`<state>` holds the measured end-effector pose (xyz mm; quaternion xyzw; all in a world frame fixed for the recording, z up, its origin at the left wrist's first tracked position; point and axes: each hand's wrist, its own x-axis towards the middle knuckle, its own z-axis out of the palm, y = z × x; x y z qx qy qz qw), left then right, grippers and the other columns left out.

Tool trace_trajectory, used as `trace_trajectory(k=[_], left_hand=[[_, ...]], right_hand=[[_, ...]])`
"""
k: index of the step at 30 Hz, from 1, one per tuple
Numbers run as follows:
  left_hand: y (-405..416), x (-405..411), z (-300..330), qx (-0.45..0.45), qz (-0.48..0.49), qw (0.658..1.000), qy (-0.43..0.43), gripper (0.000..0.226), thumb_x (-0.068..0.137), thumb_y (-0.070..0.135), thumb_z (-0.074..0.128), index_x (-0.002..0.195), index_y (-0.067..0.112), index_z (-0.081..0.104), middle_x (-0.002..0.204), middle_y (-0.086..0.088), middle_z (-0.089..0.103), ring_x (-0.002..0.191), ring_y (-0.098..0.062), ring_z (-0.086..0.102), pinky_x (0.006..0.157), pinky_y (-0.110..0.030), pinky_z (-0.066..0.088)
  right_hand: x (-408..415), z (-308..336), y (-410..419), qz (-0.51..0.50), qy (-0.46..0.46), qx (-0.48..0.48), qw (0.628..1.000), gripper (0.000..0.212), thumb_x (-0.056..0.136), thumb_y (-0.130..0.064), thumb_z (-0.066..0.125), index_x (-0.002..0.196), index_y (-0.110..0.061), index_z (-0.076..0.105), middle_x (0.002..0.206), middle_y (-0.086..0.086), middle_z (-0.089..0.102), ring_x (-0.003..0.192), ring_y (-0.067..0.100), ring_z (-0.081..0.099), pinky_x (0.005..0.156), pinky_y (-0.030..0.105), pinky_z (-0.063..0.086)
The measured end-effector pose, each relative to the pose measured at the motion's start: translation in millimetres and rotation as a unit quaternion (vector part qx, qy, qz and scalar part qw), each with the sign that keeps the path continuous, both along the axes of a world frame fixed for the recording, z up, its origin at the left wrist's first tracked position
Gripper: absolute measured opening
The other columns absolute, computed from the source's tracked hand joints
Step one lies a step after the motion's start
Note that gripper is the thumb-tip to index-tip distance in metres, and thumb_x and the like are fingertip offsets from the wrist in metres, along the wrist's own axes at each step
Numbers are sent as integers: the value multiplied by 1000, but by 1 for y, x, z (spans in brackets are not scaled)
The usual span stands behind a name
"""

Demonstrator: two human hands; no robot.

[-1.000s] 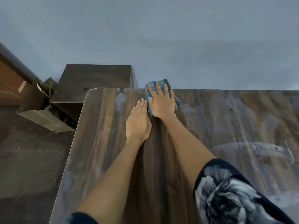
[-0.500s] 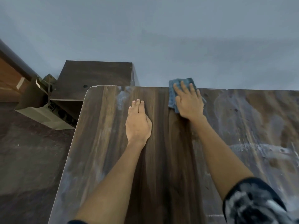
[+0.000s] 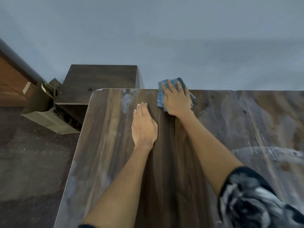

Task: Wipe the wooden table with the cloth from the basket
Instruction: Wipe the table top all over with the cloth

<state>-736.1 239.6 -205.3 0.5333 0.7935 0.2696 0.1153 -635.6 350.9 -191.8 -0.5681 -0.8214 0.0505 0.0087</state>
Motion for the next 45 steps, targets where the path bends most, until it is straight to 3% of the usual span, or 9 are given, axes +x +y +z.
trace_trajectory(k=[2, 4, 7, 11, 17, 25, 33, 40, 45], left_hand=[[0, 0, 2, 10, 1, 1000, -21, 45, 88, 2, 38, 132, 9, 37, 140, -8, 42, 131, -23, 37, 103, -38, 40], [-1, 1, 5, 31, 23, 998, -41, 33, 86, 3, 40, 119, 9, 42, 123, -6, 49, 112, -24, 51, 81, -35, 47], [-1, 0, 8, 48, 39, 997, -48, 21, 87, 6, 42, 109, 9, 43, 110, -6, 48, 91, -23, 56, 66, -30, 40], [-1, -1, 9, 52, 17, 998, -23, 34, 85, 5, 45, 118, 6, 44, 118, -9, 50, 104, -24, 54, 88, -38, 48], [1, 0, 6, 1, 2, 1000, 8, 40, 88, 6, 44, 128, 7, 40, 130, -10, 46, 119, -25, 47, 94, -39, 47], [0, 0, 5, -11, 4, 1000, -8, 45, 89, 7, 43, 133, 8, 37, 139, -11, 41, 126, -28, 42, 99, -45, 43], [-1, 2, 5, -9, -110, 992, 60, 48, 95, 11, 33, 143, 11, 30, 151, -2, 28, 141, -16, 20, 116, -30, 15], [-5, 1, 5, -39, -149, 985, 74, 48, 97, 15, 30, 145, 13, 25, 154, 1, 21, 142, -13, 13, 116, -26, 9], [-26, 9, 2, -30, -139, 987, 81, 47, 98, 17, 29, 144, 12, 26, 153, -1, 22, 142, -13, 14, 116, -28, 9]], right_hand=[[-35, 2, 6, 44, 4, 3, 999, 48, 100, -32, 24, 148, -26, 19, 157, -2, 15, 144, 27, 7, 115, 49, 7], [-60, 2, 4, 128, -3, -11, 992, 48, 101, -32, 23, 148, -28, 16, 157, -5, 12, 145, 24, 6, 115, 47, 5], [-50, 3, -1, 222, -19, -7, 975, 47, 102, -32, 21, 148, -30, 14, 157, -8, 8, 145, 19, 3, 115, 44, 4], [19, -3, -26, 234, 10, 5, 972, 49, 99, -39, 12, 147, -31, 19, 156, -6, 15, 145, 18, 8, 116, 42, 5], [53, 1, 5, -83, 10, -16, 996, 48, 101, -32, 20, 149, -27, 15, 158, -3, 7, 145, 25, 2, 116, 45, 1], [45, -4, -97, 157, 16, 2, 988, 54, 96, -39, 12, 147, -27, 20, 156, -2, 16, 144, 21, 9, 117, 44, 7], [67, -2, -38, -91, 9, -25, 996, 50, 101, -35, 16, 150, -27, 7, 158, 1, -2, 145, 29, -4, 116, 46, -1], [54, -4, -133, 104, -7, -11, 994, 56, 94, -40, 8, 149, -27, 11, 158, -1, 9, 145, 22, 4, 117, 45, 6], [111, -4, -131, -11, -3, -23, 1000, 54, 95, -40, 5, 149, -30, 9, 157, -5, 4, 145, 20, -1, 116, 41, 0]])
